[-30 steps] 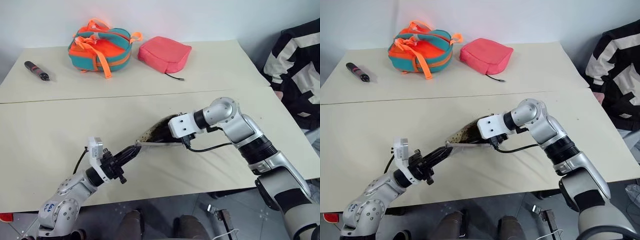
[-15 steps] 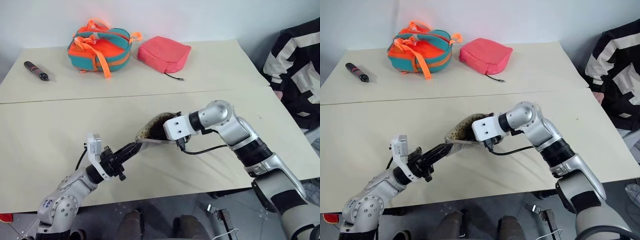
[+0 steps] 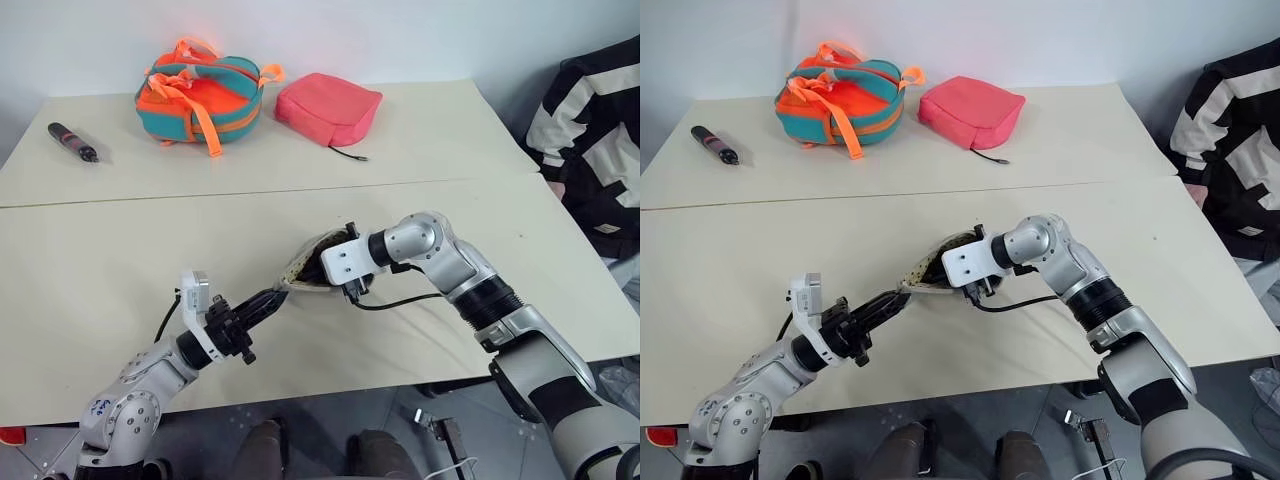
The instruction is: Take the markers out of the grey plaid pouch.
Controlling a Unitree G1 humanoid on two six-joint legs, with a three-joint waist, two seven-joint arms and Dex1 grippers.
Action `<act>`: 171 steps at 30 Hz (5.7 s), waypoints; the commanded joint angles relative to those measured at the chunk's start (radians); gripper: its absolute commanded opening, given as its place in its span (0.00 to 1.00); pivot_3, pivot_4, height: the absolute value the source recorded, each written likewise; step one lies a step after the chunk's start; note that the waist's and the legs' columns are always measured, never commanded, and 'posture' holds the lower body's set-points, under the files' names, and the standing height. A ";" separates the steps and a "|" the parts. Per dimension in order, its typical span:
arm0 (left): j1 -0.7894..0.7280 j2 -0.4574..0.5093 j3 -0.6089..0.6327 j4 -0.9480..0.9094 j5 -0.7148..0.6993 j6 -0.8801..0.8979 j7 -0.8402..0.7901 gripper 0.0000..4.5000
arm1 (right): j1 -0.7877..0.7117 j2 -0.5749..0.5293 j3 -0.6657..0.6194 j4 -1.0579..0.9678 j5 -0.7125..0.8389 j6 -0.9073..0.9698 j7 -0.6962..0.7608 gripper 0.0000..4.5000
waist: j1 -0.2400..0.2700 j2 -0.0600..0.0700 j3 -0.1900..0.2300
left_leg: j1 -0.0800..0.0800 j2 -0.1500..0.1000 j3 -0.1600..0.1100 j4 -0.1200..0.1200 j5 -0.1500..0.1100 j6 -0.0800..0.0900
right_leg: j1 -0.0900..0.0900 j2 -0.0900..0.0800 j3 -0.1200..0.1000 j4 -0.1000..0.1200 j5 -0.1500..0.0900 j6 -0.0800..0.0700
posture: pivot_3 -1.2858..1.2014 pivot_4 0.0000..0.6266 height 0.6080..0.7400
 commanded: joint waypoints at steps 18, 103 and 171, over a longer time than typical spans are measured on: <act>-0.039 0.059 0.120 0.091 0.175 -0.212 -0.019 0.00 | -0.046 -0.158 -0.282 -0.179 0.334 0.161 0.150 0.14 | -0.001 0.000 0.000 | -0.001 0.000 0.001 -0.001 -0.002 0.001 | 0.000 0.000 0.000 -0.003 0.000 0.000 | 0.52 0.24 1.00; -0.071 -0.023 0.050 0.023 0.159 -0.182 0.059 0.00 | -0.031 -0.024 -0.260 -0.244 0.375 0.311 0.027 0.36 | 0.002 0.001 0.002 | -0.001 0.002 0.007 0.002 -0.006 0.003 | 0.001 0.000 0.002 -0.008 0.003 0.004 | 0.52 0.24 1.00; 0.046 0.003 0.116 0.012 -0.311 0.168 0.027 0.00 | -0.117 0.171 0.041 0.041 -0.033 -0.006 0.038 0.57 | -0.006 0.000 0.001 | 0.000 0.002 0.005 0.003 -0.005 0.003 | 0.000 -0.001 0.001 -0.002 0.003 0.005 | 0.52 0.24 1.00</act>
